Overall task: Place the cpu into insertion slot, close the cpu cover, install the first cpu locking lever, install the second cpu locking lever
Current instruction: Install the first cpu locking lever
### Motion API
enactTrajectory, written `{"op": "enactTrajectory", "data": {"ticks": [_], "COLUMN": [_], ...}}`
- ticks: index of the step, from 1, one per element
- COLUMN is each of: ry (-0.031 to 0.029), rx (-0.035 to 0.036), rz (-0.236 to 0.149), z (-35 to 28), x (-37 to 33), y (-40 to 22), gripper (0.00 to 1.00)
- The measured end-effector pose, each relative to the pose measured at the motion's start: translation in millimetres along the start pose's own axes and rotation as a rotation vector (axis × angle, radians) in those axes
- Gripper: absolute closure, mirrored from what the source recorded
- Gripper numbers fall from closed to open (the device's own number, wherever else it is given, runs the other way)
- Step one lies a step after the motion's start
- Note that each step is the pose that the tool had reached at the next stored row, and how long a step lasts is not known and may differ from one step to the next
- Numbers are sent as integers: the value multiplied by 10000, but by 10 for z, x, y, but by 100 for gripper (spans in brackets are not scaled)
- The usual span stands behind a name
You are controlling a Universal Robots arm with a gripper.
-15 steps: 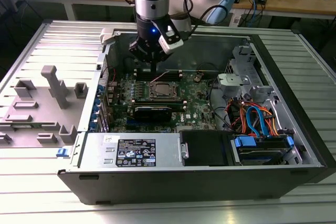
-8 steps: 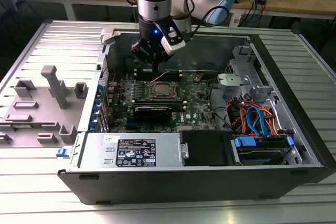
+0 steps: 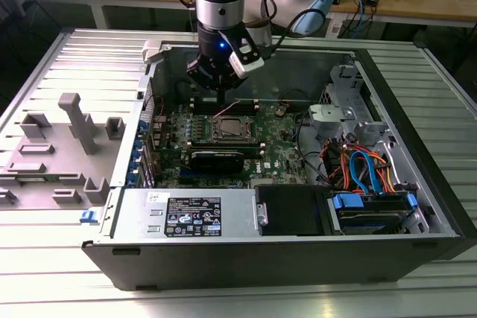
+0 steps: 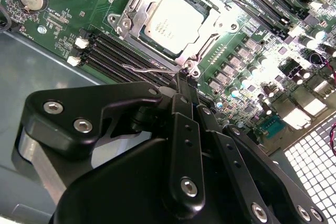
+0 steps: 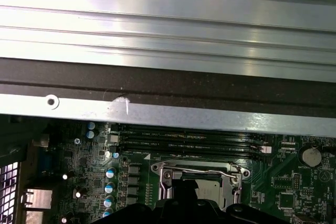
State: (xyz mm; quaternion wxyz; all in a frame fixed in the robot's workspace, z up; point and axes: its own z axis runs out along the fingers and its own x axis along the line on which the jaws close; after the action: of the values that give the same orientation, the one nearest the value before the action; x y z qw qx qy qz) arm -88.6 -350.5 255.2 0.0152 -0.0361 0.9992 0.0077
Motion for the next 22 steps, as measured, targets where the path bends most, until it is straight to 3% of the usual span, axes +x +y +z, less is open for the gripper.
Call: {"op": "enactTrajectory", "data": {"ticks": [6, 9, 22], "ry": [-4, -8, -15], "rx": [-9, -65, -190], "rz": [0, -12, -100], "z": [18, 40, 153], "x": [-23, -32, -91], "y": [-2, -3, 15], "gripper": [89, 89, 89]}}
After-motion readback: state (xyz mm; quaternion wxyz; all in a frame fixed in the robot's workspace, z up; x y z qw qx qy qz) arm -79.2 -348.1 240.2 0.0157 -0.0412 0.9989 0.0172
